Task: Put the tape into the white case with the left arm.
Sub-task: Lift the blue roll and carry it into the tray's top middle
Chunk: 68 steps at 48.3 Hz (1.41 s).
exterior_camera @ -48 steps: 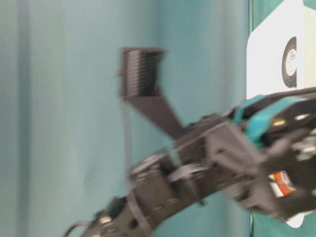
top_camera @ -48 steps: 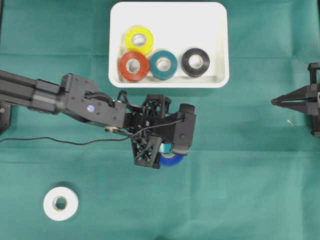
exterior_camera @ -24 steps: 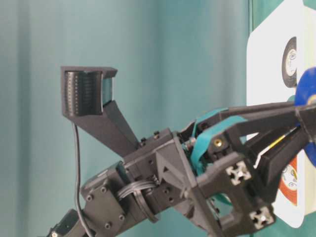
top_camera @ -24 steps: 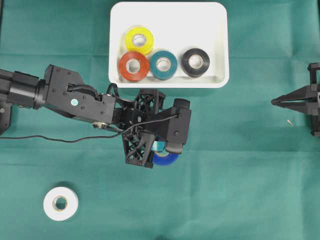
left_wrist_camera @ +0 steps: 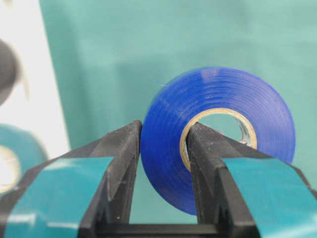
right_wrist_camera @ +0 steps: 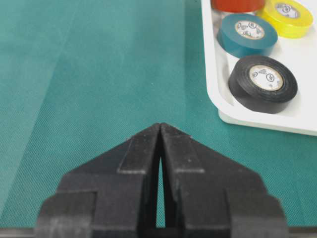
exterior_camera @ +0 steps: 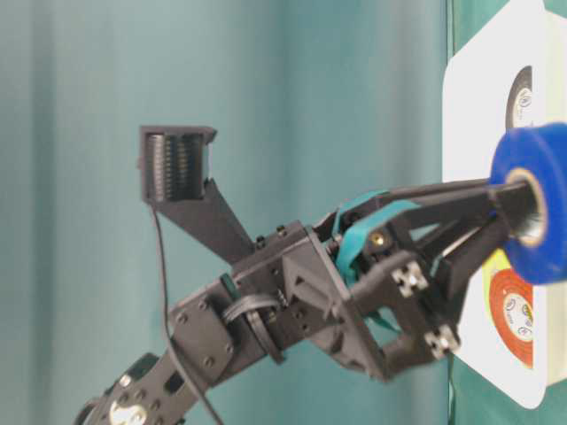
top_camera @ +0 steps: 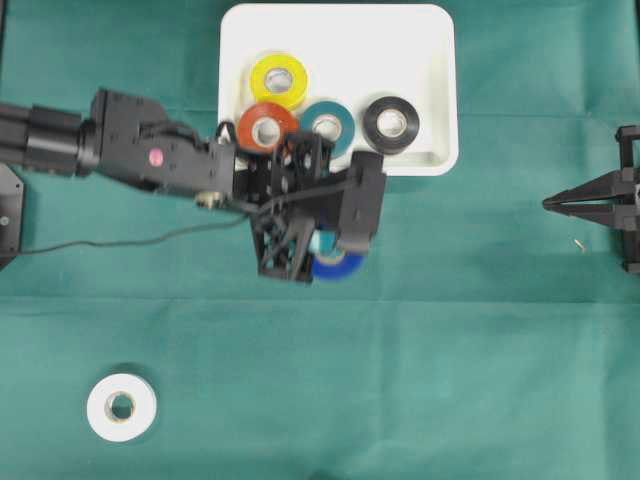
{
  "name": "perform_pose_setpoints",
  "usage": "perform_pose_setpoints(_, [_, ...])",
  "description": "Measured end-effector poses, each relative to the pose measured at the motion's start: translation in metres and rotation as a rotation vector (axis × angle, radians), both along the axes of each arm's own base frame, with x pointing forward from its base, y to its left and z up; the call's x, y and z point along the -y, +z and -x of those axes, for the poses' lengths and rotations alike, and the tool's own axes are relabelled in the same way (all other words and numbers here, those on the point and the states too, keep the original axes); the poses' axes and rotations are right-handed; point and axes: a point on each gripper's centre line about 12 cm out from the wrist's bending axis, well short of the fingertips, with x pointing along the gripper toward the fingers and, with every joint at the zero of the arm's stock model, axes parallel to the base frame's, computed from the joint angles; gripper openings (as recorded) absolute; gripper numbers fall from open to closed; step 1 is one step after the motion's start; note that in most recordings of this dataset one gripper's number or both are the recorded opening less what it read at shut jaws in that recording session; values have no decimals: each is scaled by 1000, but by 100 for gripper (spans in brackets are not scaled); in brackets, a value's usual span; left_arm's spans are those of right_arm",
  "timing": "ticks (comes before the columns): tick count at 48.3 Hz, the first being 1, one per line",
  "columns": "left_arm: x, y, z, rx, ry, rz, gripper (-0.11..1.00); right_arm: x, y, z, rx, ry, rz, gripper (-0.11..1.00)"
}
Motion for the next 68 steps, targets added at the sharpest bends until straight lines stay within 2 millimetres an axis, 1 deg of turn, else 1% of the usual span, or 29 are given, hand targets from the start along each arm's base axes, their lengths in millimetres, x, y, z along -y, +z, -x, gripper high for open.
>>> perform_pose_setpoints(4, [-20, 0, 0, 0, 38, -5, 27, 0, -1, 0, -2, 0, 0, -9])
perform_pose_setpoints(12, [-53, 0, 3, 4, 111, -7, 27, 0, -1, 0, -2, 0, 0, -9])
perform_pose_setpoints(23, [-81, 2, 4, 27, 173, -10, 27, 0, 0, 0, 0, 0, 0, -9])
perform_pose_setpoints(29, [-102, 3, 7, 44, 205, -24, 27, 0, 0, 0, 0, 0, 0, -9])
perform_pose_setpoints(33, [-118, 2, 9, 48, 225, -38, 27, 0, 0, 0, 0, 0, 0, -9])
perform_pose_setpoints(38, [-132, -5, 12, 40, 230, -60, 27, 0, -1, 0, -2, 0, 0, -9])
perform_pose_setpoints(44, [-145, -12, 13, 30, 228, -82, 27, 0, -1, 0, -2, 0, 0, -9])
perform_pose_setpoints(56, [-171, -18, 17, 24, 251, -110, 27, 0, 0, 0, 0, 0, 0, -9])
perform_pose_setpoints(61, [-178, -19, 18, 35, 265, -114, 27, 0, -1, 0, -2, 0, 0, -9])
perform_pose_setpoints(68, [-179, -17, 16, 51, 265, -121, 27, 0, -1, 0, -2, 0, 0, -9])
